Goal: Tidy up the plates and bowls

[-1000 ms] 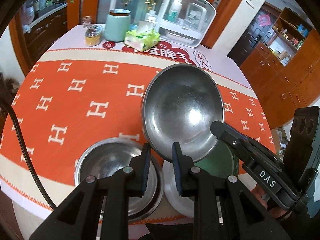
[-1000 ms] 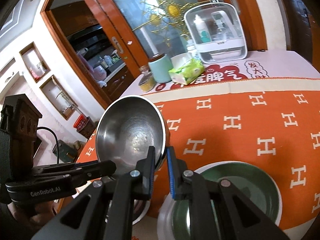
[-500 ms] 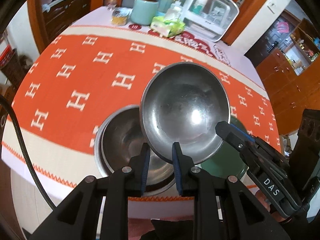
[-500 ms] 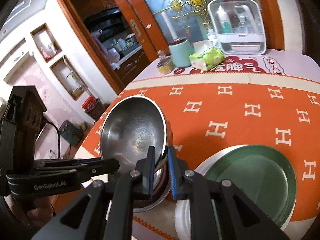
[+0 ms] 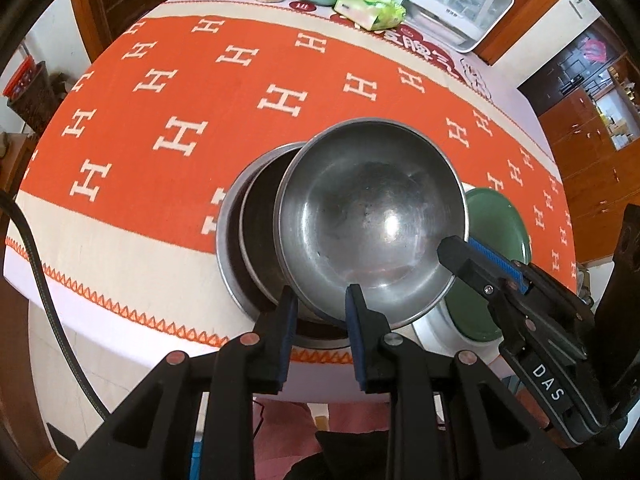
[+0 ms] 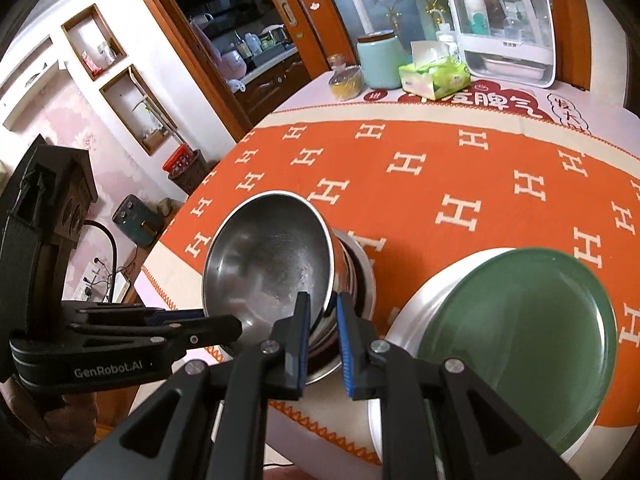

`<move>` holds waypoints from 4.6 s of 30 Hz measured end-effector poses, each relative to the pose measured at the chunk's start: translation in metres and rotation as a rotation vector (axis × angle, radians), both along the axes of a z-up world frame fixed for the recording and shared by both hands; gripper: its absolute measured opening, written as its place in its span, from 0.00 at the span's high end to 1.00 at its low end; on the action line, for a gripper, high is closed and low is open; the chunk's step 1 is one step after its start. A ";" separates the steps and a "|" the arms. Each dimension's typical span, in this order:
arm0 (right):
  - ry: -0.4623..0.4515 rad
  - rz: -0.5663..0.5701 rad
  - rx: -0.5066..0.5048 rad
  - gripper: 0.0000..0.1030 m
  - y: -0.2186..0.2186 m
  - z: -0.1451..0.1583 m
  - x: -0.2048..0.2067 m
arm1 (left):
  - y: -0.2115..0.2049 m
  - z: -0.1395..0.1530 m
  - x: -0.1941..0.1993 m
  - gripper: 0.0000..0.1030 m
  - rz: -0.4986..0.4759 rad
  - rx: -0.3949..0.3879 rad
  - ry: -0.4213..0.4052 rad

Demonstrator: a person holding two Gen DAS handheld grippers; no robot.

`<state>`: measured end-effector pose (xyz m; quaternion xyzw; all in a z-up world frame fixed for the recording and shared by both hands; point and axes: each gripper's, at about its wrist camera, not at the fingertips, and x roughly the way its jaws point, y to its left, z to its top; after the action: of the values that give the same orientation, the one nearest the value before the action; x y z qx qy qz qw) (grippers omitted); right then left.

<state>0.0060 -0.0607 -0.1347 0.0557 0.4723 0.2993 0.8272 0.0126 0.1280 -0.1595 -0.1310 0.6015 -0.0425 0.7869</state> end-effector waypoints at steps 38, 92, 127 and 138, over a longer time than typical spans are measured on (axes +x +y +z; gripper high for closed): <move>0.160 0.144 0.147 0.42 -0.052 -0.021 -0.015 | -0.031 0.027 -0.059 0.29 0.205 0.086 -0.072; 0.163 -0.453 -0.126 0.30 0.041 -0.044 -0.026 | 0.013 -0.054 0.099 0.12 -0.550 0.063 0.192; 0.120 -0.525 -0.147 0.66 0.048 -0.049 -0.036 | 0.013 -0.063 0.091 0.47 -0.642 -0.084 0.230; 0.041 -0.522 -0.138 0.67 0.025 -0.024 -0.050 | 0.007 -0.035 0.078 0.51 -0.601 -0.163 0.167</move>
<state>-0.0443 -0.0352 -0.1586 0.1249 0.4778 0.0417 0.8686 0.0909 0.1353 -0.1946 -0.0132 0.6703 -0.3100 0.6741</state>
